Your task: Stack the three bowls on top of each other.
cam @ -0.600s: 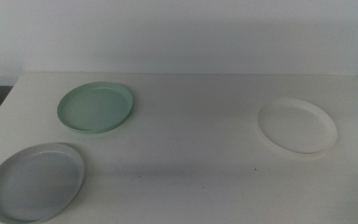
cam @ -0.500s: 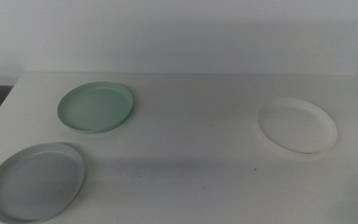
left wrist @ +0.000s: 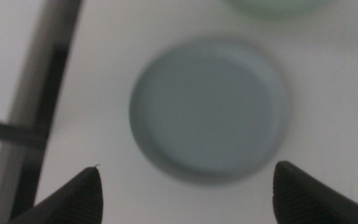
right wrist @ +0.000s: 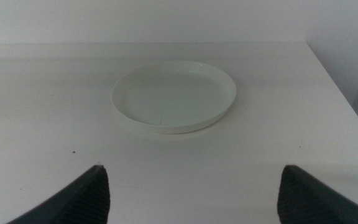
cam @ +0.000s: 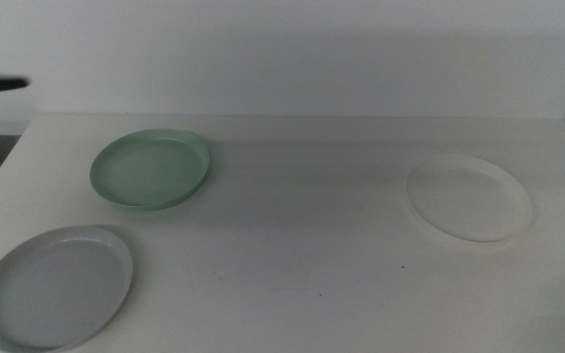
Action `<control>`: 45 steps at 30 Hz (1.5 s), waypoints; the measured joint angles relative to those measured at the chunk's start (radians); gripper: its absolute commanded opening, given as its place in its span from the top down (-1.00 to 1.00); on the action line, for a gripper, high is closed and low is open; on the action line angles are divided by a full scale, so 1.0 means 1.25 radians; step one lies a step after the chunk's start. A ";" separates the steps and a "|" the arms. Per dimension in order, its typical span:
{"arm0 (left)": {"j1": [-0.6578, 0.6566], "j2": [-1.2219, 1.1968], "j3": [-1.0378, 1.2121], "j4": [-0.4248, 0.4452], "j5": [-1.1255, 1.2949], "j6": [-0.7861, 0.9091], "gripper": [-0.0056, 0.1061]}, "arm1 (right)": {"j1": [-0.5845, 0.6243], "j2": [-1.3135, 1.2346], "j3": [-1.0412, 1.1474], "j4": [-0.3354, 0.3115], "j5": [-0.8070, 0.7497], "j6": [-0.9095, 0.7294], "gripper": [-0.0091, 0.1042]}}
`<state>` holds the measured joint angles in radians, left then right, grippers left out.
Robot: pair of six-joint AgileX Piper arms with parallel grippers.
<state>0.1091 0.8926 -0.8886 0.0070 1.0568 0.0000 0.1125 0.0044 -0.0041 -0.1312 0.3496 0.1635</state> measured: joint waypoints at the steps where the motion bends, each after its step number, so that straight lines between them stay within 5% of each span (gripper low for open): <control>1: 0.000 0.040 -0.023 0.000 0.032 0.000 -0.78 | 0.000 0.000 0.000 0.000 0.000 0.000 -0.56; 9: 0.063 0.248 -0.075 -0.006 0.061 0.068 -0.78 | 0.000 0.000 0.000 0.000 0.000 0.000 -0.56; 18: 0.218 0.433 -0.078 -0.123 -0.051 0.243 -0.76 | 0.000 0.000 0.000 0.000 0.000 0.000 -0.56; 29: 0.222 0.667 -0.078 -0.203 -0.211 0.308 -0.45 | 0.000 0.000 0.000 0.000 0.000 0.000 -0.56; 35: 0.222 0.734 -0.079 -0.215 -0.226 0.314 -0.05 | 0.000 0.000 0.000 0.000 0.000 0.000 -0.56; 43: 0.224 0.741 -0.083 -0.222 -0.201 0.313 0.86 | 0.000 0.000 0.000 0.000 0.000 0.000 -0.56; 45: 0.224 0.736 -0.083 -0.226 -0.170 0.311 0.93 | 0.000 0.000 0.000 0.000 0.000 0.000 -0.56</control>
<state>0.3888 1.8129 -0.9919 -0.2754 0.8449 0.3883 0.1125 0.0044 -0.0041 -0.1312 0.3496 0.1635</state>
